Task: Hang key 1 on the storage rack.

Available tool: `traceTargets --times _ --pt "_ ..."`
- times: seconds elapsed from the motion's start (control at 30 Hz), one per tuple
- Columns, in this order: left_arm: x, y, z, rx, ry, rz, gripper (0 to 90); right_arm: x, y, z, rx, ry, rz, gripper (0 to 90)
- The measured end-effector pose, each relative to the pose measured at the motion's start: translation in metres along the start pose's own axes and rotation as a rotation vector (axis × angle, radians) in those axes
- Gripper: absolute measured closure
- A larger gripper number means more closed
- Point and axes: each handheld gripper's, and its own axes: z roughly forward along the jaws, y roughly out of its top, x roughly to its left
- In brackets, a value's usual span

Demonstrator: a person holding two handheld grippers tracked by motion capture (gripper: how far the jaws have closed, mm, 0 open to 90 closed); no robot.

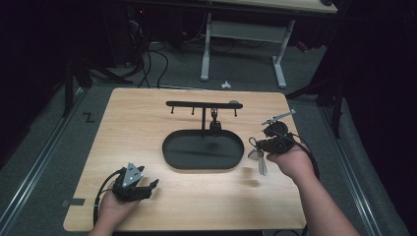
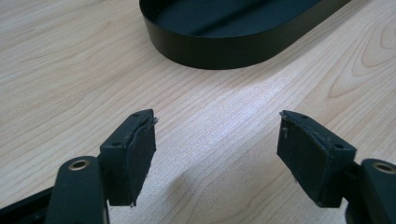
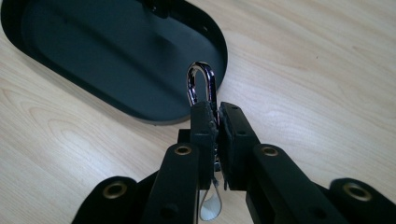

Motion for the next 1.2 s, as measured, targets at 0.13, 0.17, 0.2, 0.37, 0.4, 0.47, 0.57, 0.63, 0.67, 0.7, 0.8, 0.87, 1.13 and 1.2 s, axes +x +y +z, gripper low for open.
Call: traceTargets --times 0.13,0.17,0.2,0.37,0.4,0.47,0.57,0.63,0.67,0.7,0.8,0.87,1.13,1.2 --pt "0.001 -0.002 -0.003 -0.009 0.002 -0.01 28.5 0.001 0.007 -0.004 -0.013 -0.004 -0.011 85.2" --pt "0.001 -0.002 -0.004 -0.009 0.003 -0.008 28.5 0.001 0.009 -0.005 -0.017 -0.004 -0.013 85.1" --pt "0.001 -0.003 -0.006 -0.016 0.006 -0.011 28.5 0.002 0.01 -0.006 -0.022 -0.003 -0.015 85.2" --pt "0.002 -0.004 -0.009 -0.023 0.011 -0.016 28.5 0.005 0.02 -0.01 -0.034 0.001 -0.024 85.2" --pt "0.002 -0.005 -0.009 -0.022 0.011 -0.016 28.5 0.006 0.022 -0.011 -0.038 0.0 -0.032 85.2" --pt "0.002 -0.005 -0.011 -0.021 0.013 -0.014 28.5 0.008 0.026 -0.012 -0.04 0.0 -0.032 85.2" --pt "0.001 -0.006 -0.012 -0.025 0.017 -0.015 28.5 0.01 0.033 -0.015 -0.053 0.001 -0.042 85.2" --pt "0.001 -0.007 -0.014 -0.019 0.019 -0.005 28.5 0.011 0.037 -0.016 -0.056 0.0 -0.05 85.2" --pt "0.001 -0.007 -0.014 -0.019 0.018 -0.005 28.5 0.012 0.04 -0.017 -0.059 0.0 -0.057 85.2" --pt "0.001 -0.007 -0.015 -0.023 0.021 -0.007 28.5 0.012 0.042 -0.017 -0.065 0.003 -0.059 85.1" --pt "0.001 -0.007 -0.016 -0.024 0.022 -0.006 28.5 0.015 0.049 -0.018 -0.072 0.004 -0.063 85.1" --pt "0.002 -0.007 -0.016 -0.029 0.023 -0.01 28.5 0.016 0.053 -0.018 -0.074 0.008 -0.066 85.2" --pt "0.002 -0.007 -0.017 -0.03 0.018 -0.007 28.5 0.023 0.066 -0.016 -0.088 0.008 -0.078 85.2" --pt "0.002 -0.007 -0.017 -0.029 0.018 -0.009 28.5 0.024 0.068 -0.016 -0.089 0.008 -0.077 85.2"
